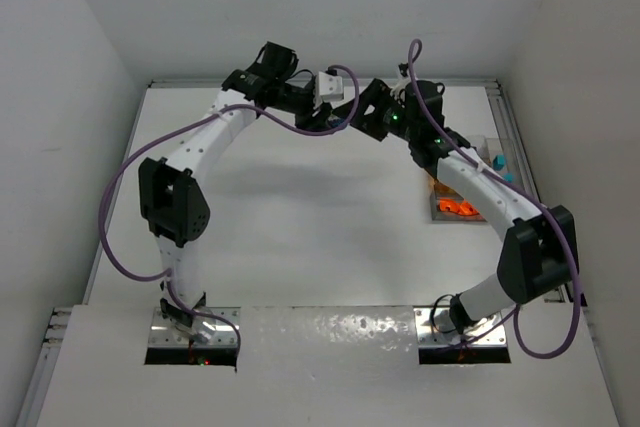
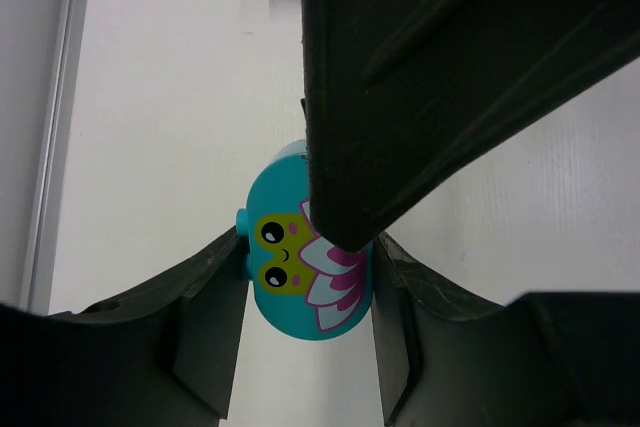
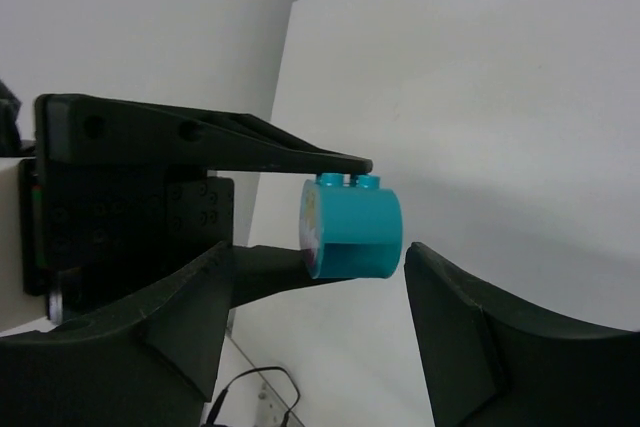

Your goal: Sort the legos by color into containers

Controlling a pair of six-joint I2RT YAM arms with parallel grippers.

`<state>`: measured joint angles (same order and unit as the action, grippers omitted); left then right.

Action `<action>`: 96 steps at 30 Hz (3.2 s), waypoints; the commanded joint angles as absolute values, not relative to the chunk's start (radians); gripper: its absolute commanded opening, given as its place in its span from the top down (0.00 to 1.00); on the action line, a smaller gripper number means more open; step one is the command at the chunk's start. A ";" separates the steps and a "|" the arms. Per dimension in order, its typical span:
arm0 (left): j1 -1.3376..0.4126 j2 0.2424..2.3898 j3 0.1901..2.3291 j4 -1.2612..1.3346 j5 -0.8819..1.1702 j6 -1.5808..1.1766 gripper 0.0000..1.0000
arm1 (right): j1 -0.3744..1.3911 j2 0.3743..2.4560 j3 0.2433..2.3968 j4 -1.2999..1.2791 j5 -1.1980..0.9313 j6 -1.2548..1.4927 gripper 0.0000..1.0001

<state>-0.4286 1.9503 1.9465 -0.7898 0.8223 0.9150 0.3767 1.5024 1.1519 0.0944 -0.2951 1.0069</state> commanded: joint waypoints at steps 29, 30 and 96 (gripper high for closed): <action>-0.428 1.925 1.928 -0.621 0.577 0.617 0.00 | 0.289 1.490 1.227 -0.156 -0.215 0.818 1.00; -0.426 1.924 1.925 -0.615 0.463 0.577 0.00 | 0.209 1.452 1.229 -0.270 -0.193 0.783 1.00; -0.264 1.888 1.721 -0.738 -0.380 0.245 0.00 | -0.163 1.579 1.165 -0.400 0.678 0.262 0.31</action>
